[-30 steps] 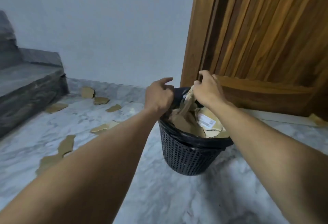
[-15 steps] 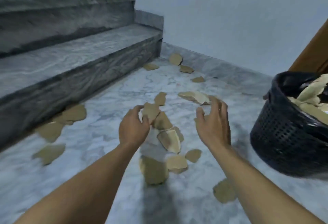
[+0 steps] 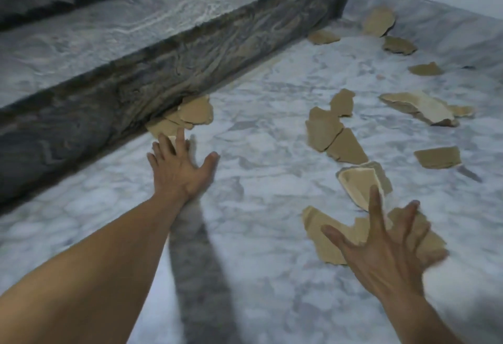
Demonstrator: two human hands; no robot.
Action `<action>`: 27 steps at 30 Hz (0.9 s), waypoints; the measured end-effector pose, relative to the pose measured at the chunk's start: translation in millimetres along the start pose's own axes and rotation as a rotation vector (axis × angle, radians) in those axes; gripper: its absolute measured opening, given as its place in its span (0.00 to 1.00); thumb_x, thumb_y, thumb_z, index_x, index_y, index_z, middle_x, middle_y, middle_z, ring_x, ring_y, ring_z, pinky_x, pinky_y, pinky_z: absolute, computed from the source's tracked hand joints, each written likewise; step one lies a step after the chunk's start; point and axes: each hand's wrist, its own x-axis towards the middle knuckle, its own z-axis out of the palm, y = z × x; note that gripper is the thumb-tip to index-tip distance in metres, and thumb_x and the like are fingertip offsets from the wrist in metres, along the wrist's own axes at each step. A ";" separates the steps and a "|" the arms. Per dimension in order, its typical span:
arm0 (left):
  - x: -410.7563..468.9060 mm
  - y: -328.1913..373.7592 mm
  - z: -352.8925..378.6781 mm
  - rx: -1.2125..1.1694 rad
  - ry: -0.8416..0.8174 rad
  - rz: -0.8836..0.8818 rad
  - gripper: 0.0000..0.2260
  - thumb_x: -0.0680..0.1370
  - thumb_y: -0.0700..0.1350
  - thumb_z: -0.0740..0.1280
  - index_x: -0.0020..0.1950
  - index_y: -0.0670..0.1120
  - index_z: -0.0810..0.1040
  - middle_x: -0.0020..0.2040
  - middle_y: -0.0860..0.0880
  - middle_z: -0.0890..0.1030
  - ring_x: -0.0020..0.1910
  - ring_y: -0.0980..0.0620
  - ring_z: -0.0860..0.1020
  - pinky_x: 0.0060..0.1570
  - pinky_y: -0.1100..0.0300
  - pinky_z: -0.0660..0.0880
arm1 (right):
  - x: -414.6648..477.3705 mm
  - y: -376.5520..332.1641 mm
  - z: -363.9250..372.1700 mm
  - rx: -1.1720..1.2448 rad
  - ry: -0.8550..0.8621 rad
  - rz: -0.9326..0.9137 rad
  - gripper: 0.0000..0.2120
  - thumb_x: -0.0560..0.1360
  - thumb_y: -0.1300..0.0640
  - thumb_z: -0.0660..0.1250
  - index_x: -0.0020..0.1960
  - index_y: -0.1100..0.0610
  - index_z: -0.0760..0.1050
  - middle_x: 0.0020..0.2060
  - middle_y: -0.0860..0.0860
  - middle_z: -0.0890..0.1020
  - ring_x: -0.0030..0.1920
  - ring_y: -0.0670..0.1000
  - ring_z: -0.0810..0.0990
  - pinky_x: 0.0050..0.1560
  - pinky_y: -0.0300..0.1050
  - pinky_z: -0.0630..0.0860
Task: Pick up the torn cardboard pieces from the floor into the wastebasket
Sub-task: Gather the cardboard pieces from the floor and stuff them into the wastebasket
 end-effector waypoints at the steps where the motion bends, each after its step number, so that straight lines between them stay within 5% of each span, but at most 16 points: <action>1: 9.2 4.5 -2.2 -0.009 0.006 0.023 0.48 0.70 0.81 0.49 0.82 0.55 0.43 0.83 0.40 0.44 0.81 0.40 0.42 0.78 0.38 0.42 | 7.1 -9.5 2.4 -0.019 -0.018 -0.050 0.54 0.53 0.09 0.42 0.70 0.27 0.23 0.80 0.57 0.34 0.79 0.66 0.38 0.67 0.80 0.42; 4: 38.2 16.9 -6.3 0.038 0.056 0.088 0.47 0.71 0.78 0.53 0.82 0.53 0.48 0.82 0.38 0.50 0.81 0.39 0.48 0.76 0.38 0.50 | 32.7 -42.5 3.7 -0.045 -0.093 -0.120 0.55 0.51 0.09 0.43 0.70 0.26 0.25 0.80 0.55 0.35 0.78 0.67 0.35 0.67 0.81 0.39; 7: 66.8 26.7 -9.3 0.094 0.104 0.219 0.46 0.71 0.76 0.56 0.81 0.51 0.54 0.80 0.37 0.56 0.78 0.37 0.55 0.74 0.39 0.56 | 62.8 -65.8 1.2 -0.070 -0.046 -0.167 0.54 0.53 0.09 0.43 0.76 0.27 0.40 0.79 0.57 0.49 0.78 0.67 0.42 0.67 0.81 0.40; 11: 101.0 28.5 -6.8 0.212 -0.010 0.327 0.49 0.69 0.82 0.48 0.83 0.57 0.43 0.83 0.43 0.42 0.81 0.40 0.42 0.78 0.39 0.40 | 97.7 -85.2 -1.2 -0.089 0.054 -0.258 0.56 0.54 0.10 0.46 0.74 0.39 0.57 0.73 0.59 0.57 0.76 0.66 0.48 0.67 0.82 0.48; 13: 111.1 28.6 -1.0 0.240 -0.111 0.262 0.50 0.66 0.85 0.42 0.82 0.60 0.39 0.83 0.48 0.38 0.81 0.39 0.39 0.76 0.36 0.36 | 120.2 -94.2 -1.5 -0.069 0.030 -0.306 0.58 0.52 0.09 0.47 0.76 0.36 0.49 0.79 0.56 0.46 0.78 0.66 0.43 0.67 0.82 0.46; 16: 111.6 39.1 7.1 0.211 -0.152 0.216 0.50 0.65 0.85 0.41 0.82 0.63 0.44 0.84 0.52 0.43 0.82 0.39 0.43 0.76 0.34 0.40 | 154.3 -110.5 -3.0 -0.079 -0.062 -0.354 0.57 0.50 0.09 0.47 0.73 0.26 0.30 0.80 0.52 0.33 0.79 0.66 0.36 0.65 0.83 0.40; 19: 100.8 67.7 14.1 0.123 0.007 0.324 0.41 0.71 0.81 0.46 0.80 0.62 0.59 0.81 0.50 0.60 0.77 0.41 0.58 0.73 0.39 0.54 | 179.0 -127.7 -2.4 -0.104 -0.105 -0.369 0.54 0.51 0.09 0.45 0.74 0.24 0.39 0.81 0.53 0.41 0.78 0.67 0.37 0.64 0.85 0.39; 22: 88.5 106.1 27.2 0.073 0.106 0.415 0.35 0.73 0.76 0.53 0.74 0.60 0.68 0.69 0.50 0.72 0.67 0.43 0.66 0.63 0.44 0.61 | 188.6 -139.0 -2.6 -0.086 -0.020 -0.399 0.52 0.53 0.09 0.47 0.69 0.36 0.58 0.77 0.56 0.56 0.77 0.66 0.47 0.65 0.83 0.46; 25: 92.1 129.2 35.9 0.068 0.116 0.423 0.34 0.71 0.79 0.52 0.70 0.63 0.69 0.74 0.48 0.67 0.76 0.44 0.59 0.71 0.41 0.54 | 197.9 -139.0 -3.6 -0.100 0.113 -0.435 0.58 0.51 0.09 0.46 0.72 0.42 0.57 0.70 0.57 0.62 0.70 0.63 0.61 0.63 0.76 0.60; 27: 100.1 135.3 42.0 0.078 -0.001 0.430 0.38 0.71 0.81 0.45 0.77 0.66 0.57 0.83 0.51 0.54 0.82 0.44 0.47 0.75 0.35 0.40 | 207.1 -136.7 -4.4 -0.119 0.138 -0.492 0.60 0.52 0.09 0.46 0.78 0.34 0.43 0.73 0.59 0.60 0.71 0.64 0.60 0.64 0.76 0.57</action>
